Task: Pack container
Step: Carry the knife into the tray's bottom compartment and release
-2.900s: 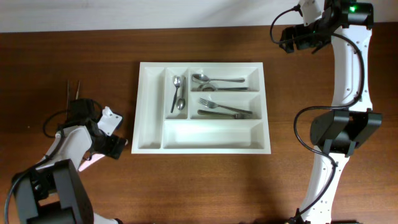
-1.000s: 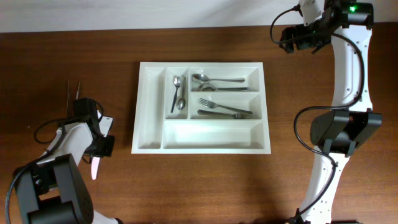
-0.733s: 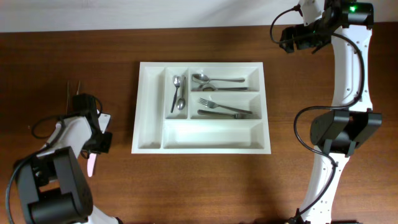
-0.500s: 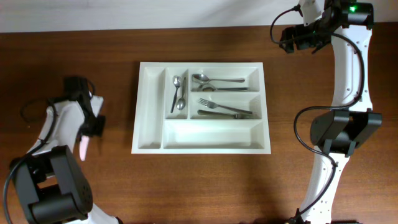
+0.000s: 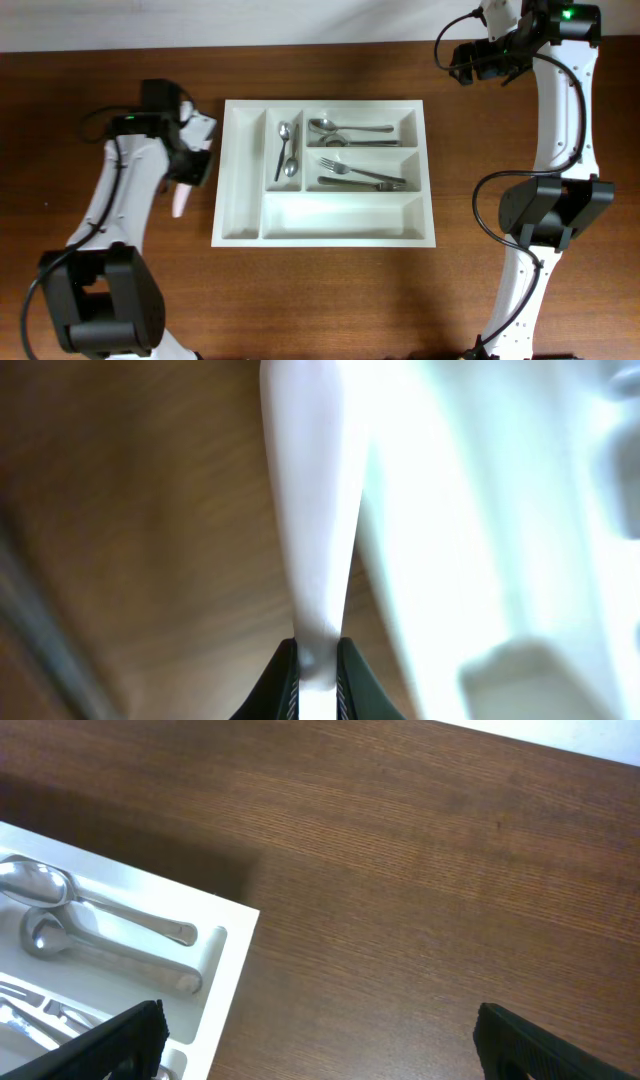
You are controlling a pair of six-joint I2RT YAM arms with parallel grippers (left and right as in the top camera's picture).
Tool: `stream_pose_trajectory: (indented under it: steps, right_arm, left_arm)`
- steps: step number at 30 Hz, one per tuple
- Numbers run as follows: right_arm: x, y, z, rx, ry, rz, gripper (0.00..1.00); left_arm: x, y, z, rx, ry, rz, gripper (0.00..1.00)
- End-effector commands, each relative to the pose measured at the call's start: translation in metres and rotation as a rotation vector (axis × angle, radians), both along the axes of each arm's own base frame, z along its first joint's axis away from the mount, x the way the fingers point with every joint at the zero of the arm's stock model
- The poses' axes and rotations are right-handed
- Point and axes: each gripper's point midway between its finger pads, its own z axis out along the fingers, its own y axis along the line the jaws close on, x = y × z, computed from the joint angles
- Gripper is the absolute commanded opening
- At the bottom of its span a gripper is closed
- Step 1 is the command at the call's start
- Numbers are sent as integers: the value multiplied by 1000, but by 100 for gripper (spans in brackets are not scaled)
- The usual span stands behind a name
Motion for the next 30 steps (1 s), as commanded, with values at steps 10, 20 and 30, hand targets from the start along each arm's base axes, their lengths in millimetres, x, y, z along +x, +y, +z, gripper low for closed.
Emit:
stream_pose_trajectory:
  steps: [10,20,30]
  right_arm:
    - [-1,-2,19,-6,-39,-12,99]
    - [-1,-2,19,-5,-39,-12,99]
    - [-1,-2,19,-6,-39,-12,99]
  left_arm:
    - [-9,-172,15,-98,-117,-749,2]
    - [-53,-255,3,-53,-118,-1172,2]
    - [-68,-262,-25,-56,-18,-1204,6]
